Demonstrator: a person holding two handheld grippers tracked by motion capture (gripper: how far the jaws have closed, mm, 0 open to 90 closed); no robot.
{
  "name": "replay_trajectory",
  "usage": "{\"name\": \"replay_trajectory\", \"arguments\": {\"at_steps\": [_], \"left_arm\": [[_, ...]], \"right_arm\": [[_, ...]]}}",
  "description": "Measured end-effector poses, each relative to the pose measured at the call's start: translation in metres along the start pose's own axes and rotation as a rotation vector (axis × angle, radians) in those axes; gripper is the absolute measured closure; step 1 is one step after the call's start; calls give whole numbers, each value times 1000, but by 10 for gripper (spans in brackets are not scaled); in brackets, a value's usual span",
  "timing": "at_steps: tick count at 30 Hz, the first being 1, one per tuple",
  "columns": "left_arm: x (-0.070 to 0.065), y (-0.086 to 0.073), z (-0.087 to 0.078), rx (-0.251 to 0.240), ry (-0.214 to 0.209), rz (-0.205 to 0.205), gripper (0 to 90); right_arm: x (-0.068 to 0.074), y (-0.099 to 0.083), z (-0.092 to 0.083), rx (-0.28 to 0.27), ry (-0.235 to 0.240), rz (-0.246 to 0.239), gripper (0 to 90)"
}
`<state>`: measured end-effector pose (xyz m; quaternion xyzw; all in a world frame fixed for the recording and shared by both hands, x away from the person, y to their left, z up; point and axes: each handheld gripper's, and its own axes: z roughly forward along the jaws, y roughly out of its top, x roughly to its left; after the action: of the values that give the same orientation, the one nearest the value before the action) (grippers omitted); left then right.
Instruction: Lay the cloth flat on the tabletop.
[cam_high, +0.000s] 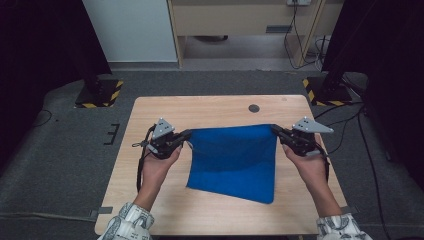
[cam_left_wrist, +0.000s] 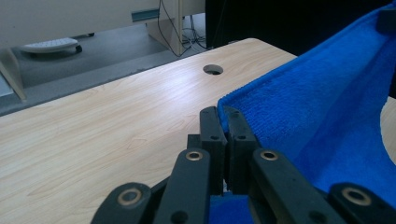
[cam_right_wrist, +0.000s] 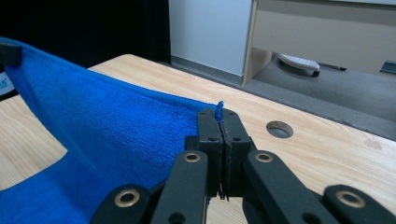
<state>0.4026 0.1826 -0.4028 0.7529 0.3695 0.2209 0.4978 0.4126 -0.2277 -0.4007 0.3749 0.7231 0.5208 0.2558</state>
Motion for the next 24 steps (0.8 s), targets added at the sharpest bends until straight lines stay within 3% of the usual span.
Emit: {"name": "replay_trajectory", "arguments": {"at_steps": [11, 24], "left_arm": [[-4, 5, -6, -18, -9, 8, 874], [-15, 10, -30, -47, -23, 28, 874]], "right_arm": [[-2, 2, -10, -24, 14, 4, 889], [5, 3, -21, -49, 30, -13, 888]]}}
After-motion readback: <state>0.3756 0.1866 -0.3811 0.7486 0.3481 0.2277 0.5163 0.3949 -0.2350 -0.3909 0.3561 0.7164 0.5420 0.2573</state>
